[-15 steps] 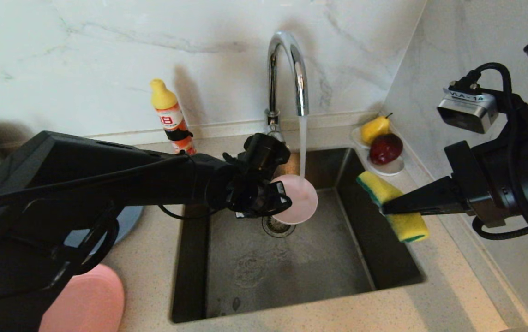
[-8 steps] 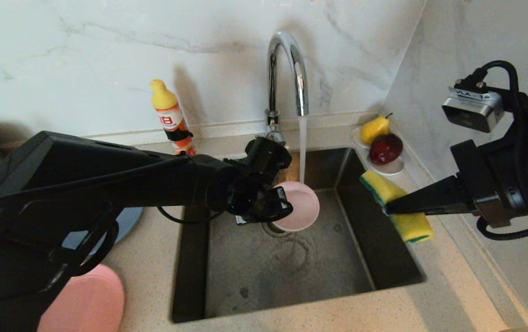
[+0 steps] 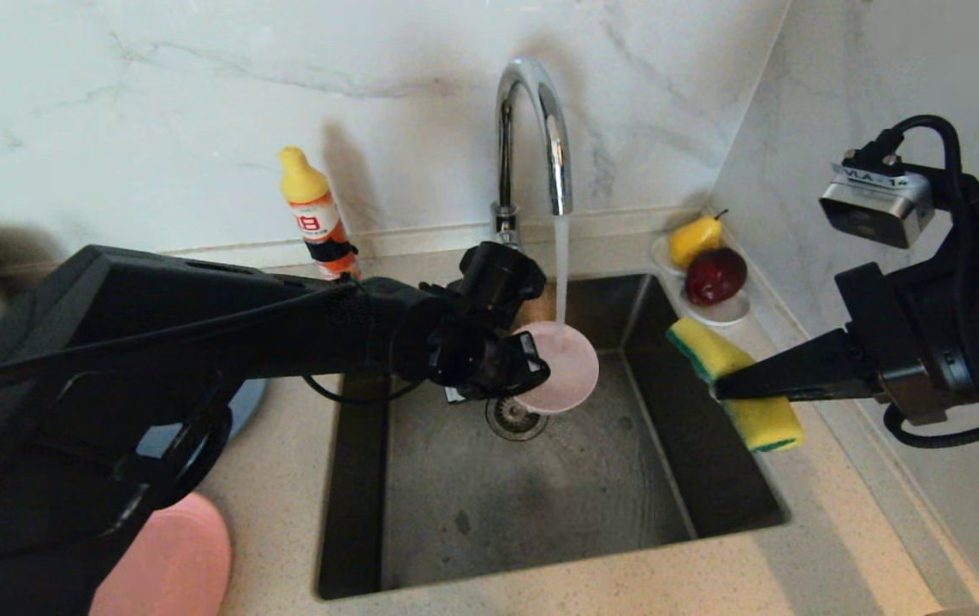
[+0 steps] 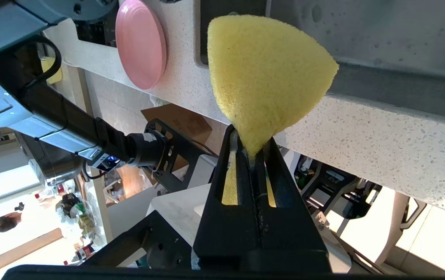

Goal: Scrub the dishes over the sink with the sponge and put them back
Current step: Rinse the bowl

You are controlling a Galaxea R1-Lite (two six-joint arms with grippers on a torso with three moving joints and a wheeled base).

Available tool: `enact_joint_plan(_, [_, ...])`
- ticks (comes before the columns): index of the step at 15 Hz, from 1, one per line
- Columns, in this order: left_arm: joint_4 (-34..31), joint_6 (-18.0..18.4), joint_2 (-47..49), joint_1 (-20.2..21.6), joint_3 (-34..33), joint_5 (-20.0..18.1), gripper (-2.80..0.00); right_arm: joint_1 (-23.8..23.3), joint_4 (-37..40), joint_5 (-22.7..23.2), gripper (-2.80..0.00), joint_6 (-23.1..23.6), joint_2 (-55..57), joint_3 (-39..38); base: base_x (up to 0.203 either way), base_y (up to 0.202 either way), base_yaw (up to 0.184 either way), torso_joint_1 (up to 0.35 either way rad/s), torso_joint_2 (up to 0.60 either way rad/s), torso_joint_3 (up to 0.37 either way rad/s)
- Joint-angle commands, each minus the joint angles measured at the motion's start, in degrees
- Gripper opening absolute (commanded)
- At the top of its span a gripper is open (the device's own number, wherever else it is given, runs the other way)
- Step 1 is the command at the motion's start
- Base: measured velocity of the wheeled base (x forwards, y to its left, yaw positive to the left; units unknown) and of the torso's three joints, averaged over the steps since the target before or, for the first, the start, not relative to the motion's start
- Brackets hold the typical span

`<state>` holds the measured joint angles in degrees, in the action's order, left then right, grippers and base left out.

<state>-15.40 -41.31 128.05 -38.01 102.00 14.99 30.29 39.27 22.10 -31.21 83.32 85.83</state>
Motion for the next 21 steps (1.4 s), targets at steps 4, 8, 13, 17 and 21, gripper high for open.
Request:
enact_joint_plan(4, [-0.2,-0.9,0.5,0.1,-0.2,0.3,-2.80,-0.3,0.0,0.1,-2.80,-0.1,1.0,-0.4,0.000,0.000,0.000,0.000,0.00,0.000])
enact_joint_plan(8, [0.8,2.0,-6.8,1.8,-6.9,3.6,-2.80,-0.3,0.0,0.1,-2.80,0.0,0.4,-0.3,0.000,0.000,0.000,0.000,0.00,0.000])
enact_joint_plan(13, [11.2,9.9,-15.6,4.3,-16.2,11.5,-2.80,-0.2,-1.9,1.3,-2.80,0.1,1.2,-0.2,0.000,0.000,0.000,0.000,0.00,0.000])
enact_joint_plan(17, [24.1,17.5,-24.0,4.3,-26.4,13.3,-2.80,-0.1,-2.2,1.4,-2.80,0.2,1.4,0.4,0.000,0.000,0.000,0.000,0.00,0.000])
enact_joint_plan(21, [36.0,24.9,-29.9,4.3,-33.0,13.5,-2.80,0.3,-2.2,1.5,-2.80,0.2,1.8,0.7,0.000,0.000,0.000,0.000,0.00,0.000])
